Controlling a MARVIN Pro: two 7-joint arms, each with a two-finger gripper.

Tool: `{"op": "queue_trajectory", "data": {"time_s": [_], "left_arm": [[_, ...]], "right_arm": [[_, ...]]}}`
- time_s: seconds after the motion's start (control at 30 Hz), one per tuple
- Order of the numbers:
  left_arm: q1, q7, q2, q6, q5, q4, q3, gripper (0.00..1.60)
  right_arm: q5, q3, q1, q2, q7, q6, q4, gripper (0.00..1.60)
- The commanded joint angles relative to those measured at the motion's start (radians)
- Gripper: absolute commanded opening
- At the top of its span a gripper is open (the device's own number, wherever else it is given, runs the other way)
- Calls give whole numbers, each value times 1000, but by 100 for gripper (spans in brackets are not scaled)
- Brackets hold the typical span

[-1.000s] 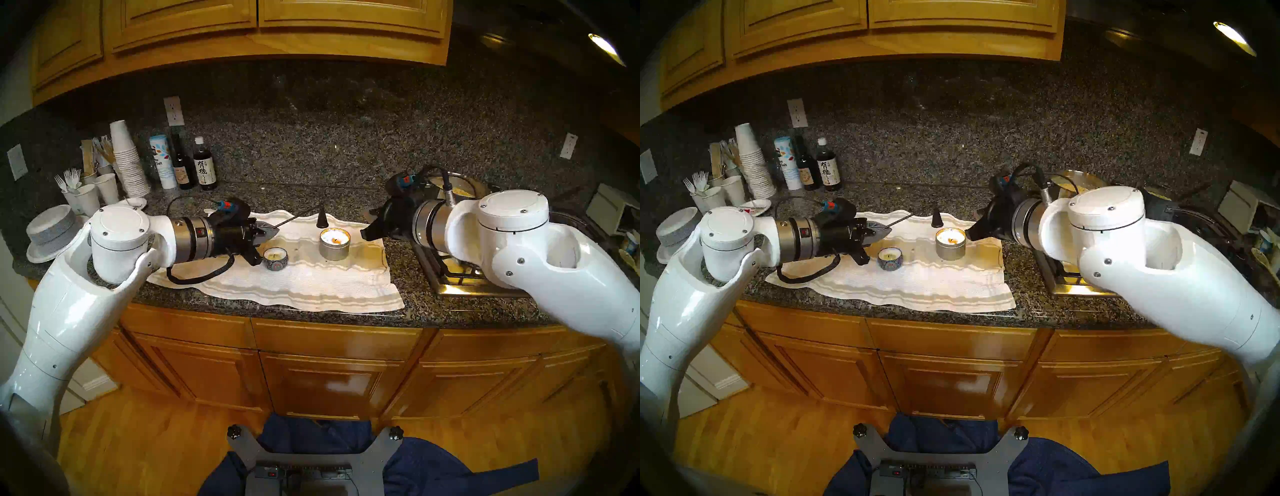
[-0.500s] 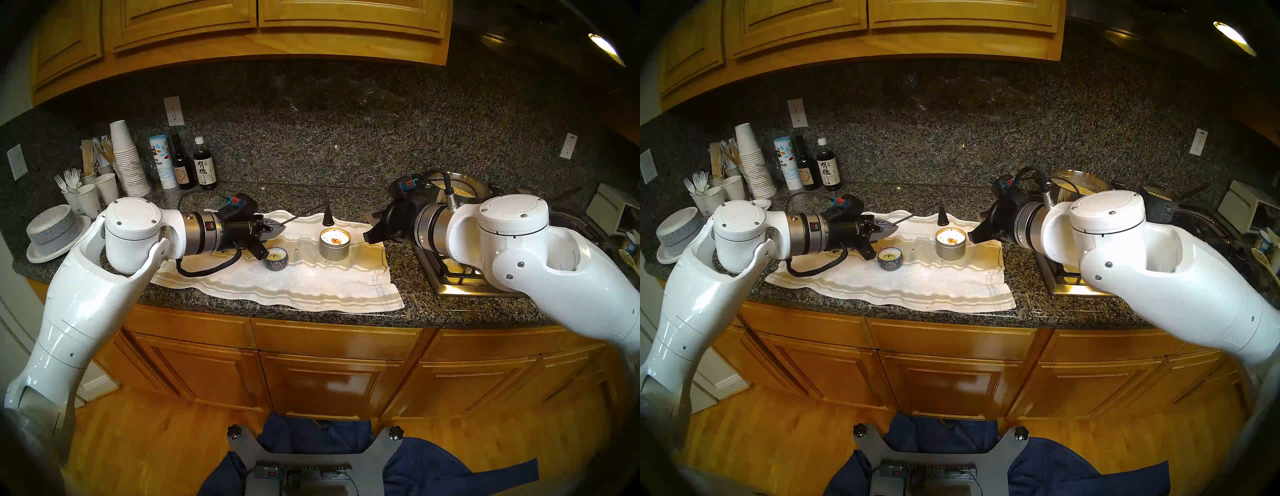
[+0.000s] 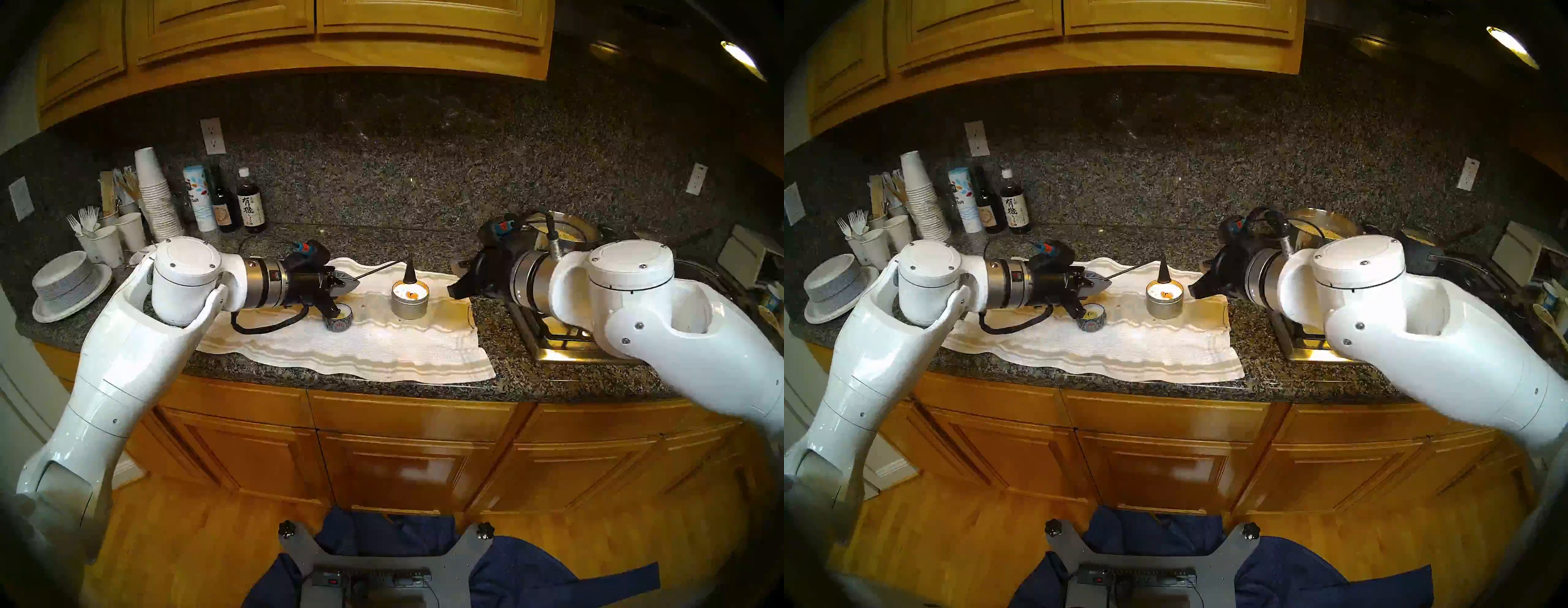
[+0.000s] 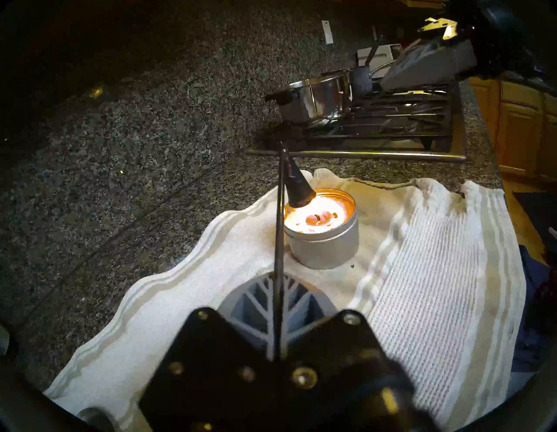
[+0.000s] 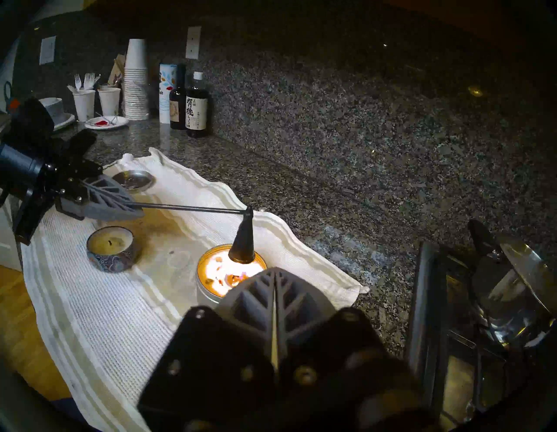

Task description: Put out candle flame

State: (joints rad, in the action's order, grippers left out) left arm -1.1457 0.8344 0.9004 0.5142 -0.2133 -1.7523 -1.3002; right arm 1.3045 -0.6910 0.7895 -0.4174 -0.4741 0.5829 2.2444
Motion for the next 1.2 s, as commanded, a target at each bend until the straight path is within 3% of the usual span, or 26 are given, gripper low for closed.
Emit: {"op": "queue_trajectory", "data": {"time_s": [0.0,0.37,1.17], "left_arm": [[111,54,18,1,27,16,8,0],[166,132,9,-1,63,53,54,0],[148,167,-9,17,76,59,27,0]], "right_arm": [[-3,-25,-16,7,-2,-23,8,0],[-4,-22,-16,4,-1,-34,7,0],[-13,-13,-24,-11,2,-42,6,0]]}}
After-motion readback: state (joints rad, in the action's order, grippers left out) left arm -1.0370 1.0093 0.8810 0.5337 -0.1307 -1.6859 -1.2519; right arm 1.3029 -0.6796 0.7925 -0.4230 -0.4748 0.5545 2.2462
